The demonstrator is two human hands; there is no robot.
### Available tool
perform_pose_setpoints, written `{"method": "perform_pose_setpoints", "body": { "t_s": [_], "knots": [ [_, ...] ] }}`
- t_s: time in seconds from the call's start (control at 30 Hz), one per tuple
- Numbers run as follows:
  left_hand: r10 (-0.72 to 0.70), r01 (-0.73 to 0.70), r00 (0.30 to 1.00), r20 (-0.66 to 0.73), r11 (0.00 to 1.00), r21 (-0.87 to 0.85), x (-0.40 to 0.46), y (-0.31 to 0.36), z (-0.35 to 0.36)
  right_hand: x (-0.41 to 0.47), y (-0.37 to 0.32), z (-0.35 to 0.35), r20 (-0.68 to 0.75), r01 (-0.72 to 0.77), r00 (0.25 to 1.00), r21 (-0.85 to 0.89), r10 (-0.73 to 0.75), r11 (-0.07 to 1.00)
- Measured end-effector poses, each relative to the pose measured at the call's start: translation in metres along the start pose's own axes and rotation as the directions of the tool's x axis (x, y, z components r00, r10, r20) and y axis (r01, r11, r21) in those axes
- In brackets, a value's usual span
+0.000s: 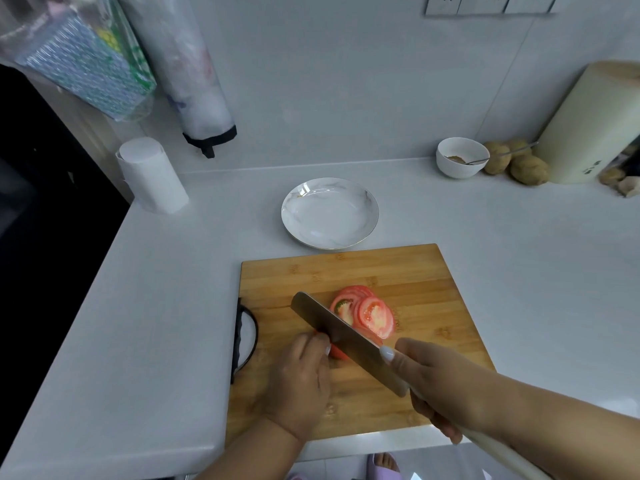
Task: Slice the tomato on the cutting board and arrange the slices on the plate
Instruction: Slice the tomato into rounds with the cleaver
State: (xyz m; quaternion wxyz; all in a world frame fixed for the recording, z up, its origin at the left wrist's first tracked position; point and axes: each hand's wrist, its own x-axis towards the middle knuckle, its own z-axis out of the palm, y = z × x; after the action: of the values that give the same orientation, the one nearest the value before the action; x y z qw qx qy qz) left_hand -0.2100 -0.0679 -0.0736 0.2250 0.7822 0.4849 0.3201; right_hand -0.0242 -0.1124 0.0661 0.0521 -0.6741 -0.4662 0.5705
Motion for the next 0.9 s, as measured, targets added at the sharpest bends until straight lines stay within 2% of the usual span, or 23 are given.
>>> {"method": "perform_pose_setpoints", "body": {
  "t_s": [0.47, 0.7, 0.9],
  "knots": [
    [-0.032, 0.030, 0.998, 0.061, 0.999, 0.024, 0.001, 0.002, -0.001, 0.031, -0.025, 0.011, -0.041, 0.066, 0.997, -0.041, -0.068, 0.997],
    [-0.017, 0.015, 0.998, 0.068, 1.000, 0.026, 0.000, -0.001, 0.001, 0.018, -0.001, 0.004, 0.009, 0.024, 1.000, -0.032, -0.024, 0.999],
    [-0.017, 0.015, 0.995, 0.098, 1.000, 0.019, 0.000, 0.002, -0.001, 0.038, -0.020, 0.013, -0.023, 0.029, 0.999, -0.077, -0.031, 0.997]
  ]
}}
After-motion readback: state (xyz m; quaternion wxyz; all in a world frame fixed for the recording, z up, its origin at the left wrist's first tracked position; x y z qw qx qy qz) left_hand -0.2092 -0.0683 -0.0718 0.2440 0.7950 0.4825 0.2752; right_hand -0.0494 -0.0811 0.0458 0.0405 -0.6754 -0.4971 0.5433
